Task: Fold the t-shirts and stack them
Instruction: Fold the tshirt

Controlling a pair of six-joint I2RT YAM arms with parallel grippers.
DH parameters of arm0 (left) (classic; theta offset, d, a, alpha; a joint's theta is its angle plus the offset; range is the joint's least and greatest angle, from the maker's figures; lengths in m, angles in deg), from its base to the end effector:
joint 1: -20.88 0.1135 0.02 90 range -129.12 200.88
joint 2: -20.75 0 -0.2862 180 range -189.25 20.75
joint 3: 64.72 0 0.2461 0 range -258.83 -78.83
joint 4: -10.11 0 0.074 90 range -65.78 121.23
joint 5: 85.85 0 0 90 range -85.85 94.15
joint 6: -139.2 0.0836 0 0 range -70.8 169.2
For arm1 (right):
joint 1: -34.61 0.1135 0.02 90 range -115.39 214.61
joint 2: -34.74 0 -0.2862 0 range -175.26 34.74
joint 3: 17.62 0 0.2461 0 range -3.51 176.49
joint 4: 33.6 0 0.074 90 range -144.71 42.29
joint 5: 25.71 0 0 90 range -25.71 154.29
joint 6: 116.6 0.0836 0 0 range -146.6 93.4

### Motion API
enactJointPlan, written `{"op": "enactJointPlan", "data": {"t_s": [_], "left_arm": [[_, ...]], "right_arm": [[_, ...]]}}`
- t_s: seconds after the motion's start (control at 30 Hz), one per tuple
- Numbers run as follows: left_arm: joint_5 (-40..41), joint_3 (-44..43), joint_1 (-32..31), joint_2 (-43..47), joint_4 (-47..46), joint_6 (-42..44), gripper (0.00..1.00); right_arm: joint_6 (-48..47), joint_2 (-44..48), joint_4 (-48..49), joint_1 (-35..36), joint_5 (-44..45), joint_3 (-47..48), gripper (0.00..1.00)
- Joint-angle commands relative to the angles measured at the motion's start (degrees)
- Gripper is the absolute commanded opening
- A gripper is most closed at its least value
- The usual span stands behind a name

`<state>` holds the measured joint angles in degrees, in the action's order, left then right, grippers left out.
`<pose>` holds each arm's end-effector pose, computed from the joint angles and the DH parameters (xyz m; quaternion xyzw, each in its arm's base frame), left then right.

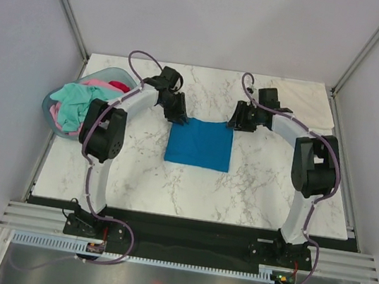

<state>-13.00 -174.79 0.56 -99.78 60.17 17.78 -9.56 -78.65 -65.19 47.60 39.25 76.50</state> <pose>0.4445 -0.1909 0.1814 -0.0547 0.9555 -0.2395 0.1635 0.4407 0.1380 0.1788 -0.0401 0.9218 0.2820 0.2629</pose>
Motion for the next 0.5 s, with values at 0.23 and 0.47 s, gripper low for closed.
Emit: {"op": "enactJointPlan", "data": {"t_s": [0.23,0.47], "left_arm": [[-0.34,-3.97,1.07,-5.85,1.23,3.73,0.35],[1.15,-3.18,1.16,-6.47,1.23,3.73,0.35]], "right_arm": [[-6.22,-6.76,-2.30,-0.69,3.24,4.63,0.55],[-6.67,-11.06,-0.19,-3.06,-0.17,3.49,0.32]]}}
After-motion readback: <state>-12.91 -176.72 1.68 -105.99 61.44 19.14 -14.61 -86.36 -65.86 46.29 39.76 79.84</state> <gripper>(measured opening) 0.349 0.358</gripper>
